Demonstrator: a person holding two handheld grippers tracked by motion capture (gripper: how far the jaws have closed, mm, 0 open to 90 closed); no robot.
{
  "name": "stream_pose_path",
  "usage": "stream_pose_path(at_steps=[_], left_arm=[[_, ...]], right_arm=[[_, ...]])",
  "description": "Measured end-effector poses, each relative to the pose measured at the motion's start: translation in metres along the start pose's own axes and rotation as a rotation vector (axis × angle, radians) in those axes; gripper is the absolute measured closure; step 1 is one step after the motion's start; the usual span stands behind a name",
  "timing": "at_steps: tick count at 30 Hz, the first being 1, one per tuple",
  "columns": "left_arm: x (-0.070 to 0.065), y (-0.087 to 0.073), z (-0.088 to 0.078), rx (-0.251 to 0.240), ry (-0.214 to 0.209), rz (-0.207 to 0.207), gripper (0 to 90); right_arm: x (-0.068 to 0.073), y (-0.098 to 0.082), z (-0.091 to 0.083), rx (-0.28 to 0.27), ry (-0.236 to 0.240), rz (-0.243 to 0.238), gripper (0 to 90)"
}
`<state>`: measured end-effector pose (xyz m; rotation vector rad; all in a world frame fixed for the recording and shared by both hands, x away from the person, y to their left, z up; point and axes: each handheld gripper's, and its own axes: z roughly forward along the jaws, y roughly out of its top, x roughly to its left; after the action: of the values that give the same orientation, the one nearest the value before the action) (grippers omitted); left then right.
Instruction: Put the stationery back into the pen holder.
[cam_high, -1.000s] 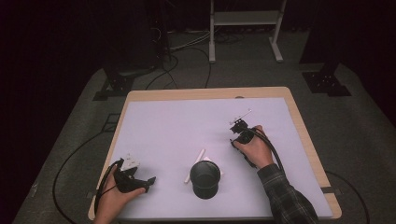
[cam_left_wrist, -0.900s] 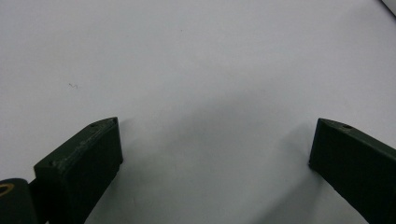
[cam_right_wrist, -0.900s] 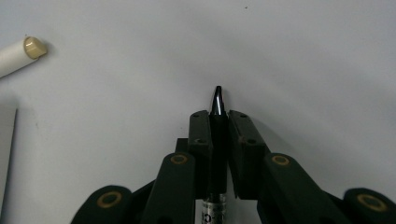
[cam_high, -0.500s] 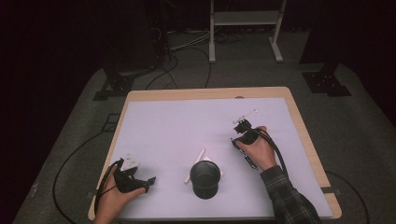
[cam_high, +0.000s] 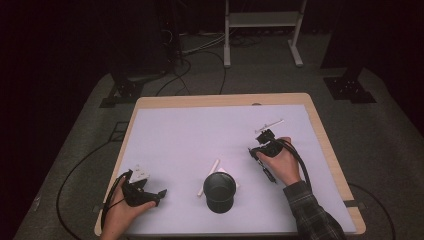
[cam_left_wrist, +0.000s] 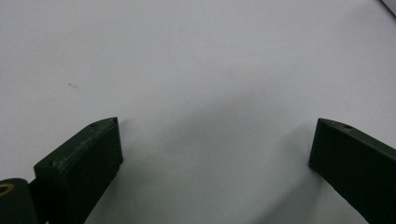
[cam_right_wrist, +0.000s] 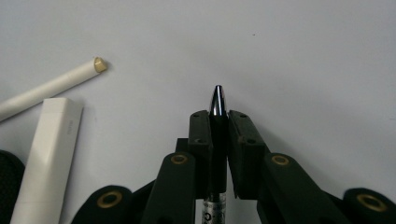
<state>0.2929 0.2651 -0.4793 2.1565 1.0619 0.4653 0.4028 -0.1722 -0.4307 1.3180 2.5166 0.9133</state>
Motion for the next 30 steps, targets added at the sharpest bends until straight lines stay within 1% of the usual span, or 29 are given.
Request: stream_pose_path(at_steps=[4, 11, 13, 16, 21, 26, 30], left_arm=[[0.000, 0.000, 0.000, 0.000, 0.000, 0.000, 1.4], [0.000, 0.000, 0.000, 0.001, 0.000, 0.000, 1.4], [0.000, 0.000, 0.000, 0.001, 0.000, 0.000, 1.4], [0.000, 0.000, 0.000, 0.001, 0.000, 0.000, 1.4], [0.000, 0.000, 0.000, 0.001, 0.000, 0.000, 1.4], [0.000, 0.000, 0.000, -0.001, 0.000, -0.003, 1.4], [0.000, 0.000, 0.000, 0.000, 0.000, -0.002, 1.4]], right_arm=[[0.001, -0.001, -0.005, -0.021, 0.015, 0.007, 79.5], [0.005, -0.004, -0.021, -0.064, 0.038, 0.001, 79.5], [0.005, -0.006, -0.024, -0.068, 0.041, -0.001, 79.5], [0.006, -0.009, -0.028, -0.076, 0.053, 0.001, 79.5], [0.007, -0.012, -0.034, -0.095, 0.051, -0.006, 79.5], [0.008, -0.013, -0.041, -0.117, 0.078, -0.002, 79.5], [0.010, -0.014, -0.043, -0.136, 0.092, -0.008, 79.5]])
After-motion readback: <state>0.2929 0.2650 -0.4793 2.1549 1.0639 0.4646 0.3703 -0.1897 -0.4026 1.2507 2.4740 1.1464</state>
